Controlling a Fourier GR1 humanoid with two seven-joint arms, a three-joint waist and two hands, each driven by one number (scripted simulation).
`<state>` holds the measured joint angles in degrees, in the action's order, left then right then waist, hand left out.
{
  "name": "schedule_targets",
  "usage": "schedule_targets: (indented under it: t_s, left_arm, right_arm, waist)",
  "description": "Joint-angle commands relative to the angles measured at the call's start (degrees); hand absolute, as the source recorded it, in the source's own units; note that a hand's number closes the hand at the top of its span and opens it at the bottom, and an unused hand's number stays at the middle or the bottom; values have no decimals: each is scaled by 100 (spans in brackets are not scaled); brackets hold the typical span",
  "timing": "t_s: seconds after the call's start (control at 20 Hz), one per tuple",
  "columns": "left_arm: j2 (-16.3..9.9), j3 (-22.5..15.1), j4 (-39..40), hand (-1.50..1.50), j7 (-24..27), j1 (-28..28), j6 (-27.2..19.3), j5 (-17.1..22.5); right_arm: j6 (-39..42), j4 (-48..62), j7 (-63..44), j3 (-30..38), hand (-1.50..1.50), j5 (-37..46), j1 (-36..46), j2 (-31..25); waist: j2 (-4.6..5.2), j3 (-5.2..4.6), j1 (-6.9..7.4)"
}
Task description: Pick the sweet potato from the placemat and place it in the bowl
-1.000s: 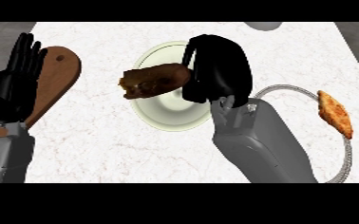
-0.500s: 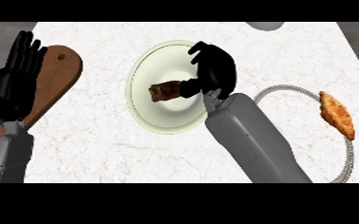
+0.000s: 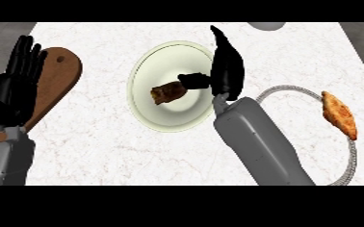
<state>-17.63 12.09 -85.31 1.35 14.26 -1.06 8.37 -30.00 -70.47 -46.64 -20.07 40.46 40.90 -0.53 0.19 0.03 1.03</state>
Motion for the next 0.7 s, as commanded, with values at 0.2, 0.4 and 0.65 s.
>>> schedule_targets:
  t_s: [0.2, 0.4, 0.65]
  left_arm:
    - [-24, 100, 2, 0, -62, -64, 3, 26]
    - [-42, 163, -241, 0, -15, -267, 18, 49]
    - [91, 63, -139, 0, -40, -135, -137, -97]
  right_arm:
    - [-1196, -459, 212, 679, -150, 478, -531, -140]
    - [-794, -2025, 291, 988, -150, -37, -1572, -778]
    - [-726, -3095, 1247, 1373, -150, -1178, -2943, -1322]
  waist:
    - [-21, -2, -108]
    - [-51, 0, -185]
    - [-31, 4, -190]
